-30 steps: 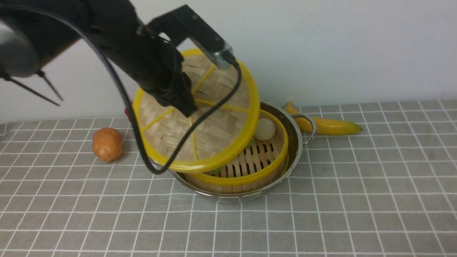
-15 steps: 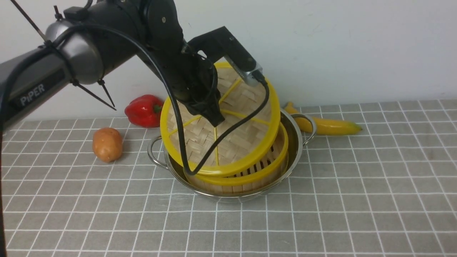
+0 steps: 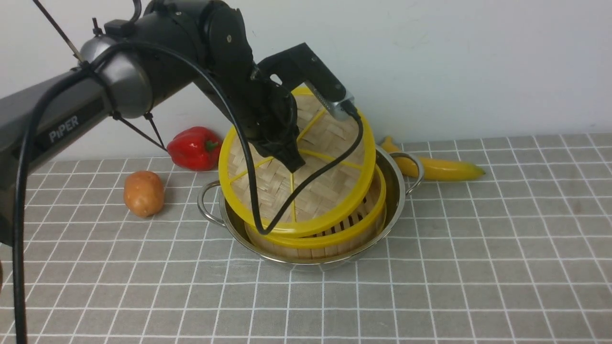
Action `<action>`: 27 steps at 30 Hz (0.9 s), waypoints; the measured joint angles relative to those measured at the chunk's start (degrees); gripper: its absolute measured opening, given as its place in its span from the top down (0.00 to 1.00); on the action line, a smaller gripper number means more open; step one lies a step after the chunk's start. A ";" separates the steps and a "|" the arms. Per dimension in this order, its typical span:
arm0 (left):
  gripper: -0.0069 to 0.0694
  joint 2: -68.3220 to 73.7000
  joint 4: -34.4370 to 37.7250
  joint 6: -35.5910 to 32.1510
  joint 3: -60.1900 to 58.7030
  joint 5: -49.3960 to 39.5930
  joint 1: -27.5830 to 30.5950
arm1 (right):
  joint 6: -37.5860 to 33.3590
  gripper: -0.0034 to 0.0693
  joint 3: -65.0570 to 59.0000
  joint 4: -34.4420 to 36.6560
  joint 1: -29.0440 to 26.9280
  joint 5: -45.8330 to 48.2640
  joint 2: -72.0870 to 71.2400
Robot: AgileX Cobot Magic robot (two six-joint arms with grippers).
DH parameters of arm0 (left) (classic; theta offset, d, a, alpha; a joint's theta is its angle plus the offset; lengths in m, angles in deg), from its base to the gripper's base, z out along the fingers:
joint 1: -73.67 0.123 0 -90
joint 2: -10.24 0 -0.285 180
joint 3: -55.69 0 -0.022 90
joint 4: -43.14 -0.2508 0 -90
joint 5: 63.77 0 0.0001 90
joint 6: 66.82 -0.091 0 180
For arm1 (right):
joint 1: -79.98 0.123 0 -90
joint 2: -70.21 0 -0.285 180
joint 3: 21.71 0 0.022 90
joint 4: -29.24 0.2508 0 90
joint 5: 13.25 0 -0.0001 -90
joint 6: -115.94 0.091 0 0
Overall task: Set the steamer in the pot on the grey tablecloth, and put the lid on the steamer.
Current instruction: 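Place the yellow bamboo steamer lid onto the steamer in the pot with the left gripper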
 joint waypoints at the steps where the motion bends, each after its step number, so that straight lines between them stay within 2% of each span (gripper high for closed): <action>1: 0.76 0.04 0.00 0.00 0.00 -0.07 0.00 | 0.00 0.62 0.00 0.07 0.00 0.00 0.00; 13: 0.76 1.14 0.02 -0.22 0.00 -1.42 0.00 | 0.00 0.62 0.00 0.12 0.00 -0.05 0.00; 27: 0.76 1.14 0.08 -3.54 0.00 0.71 0.00 | 0.00 0.62 0.00 0.12 0.00 -0.05 0.00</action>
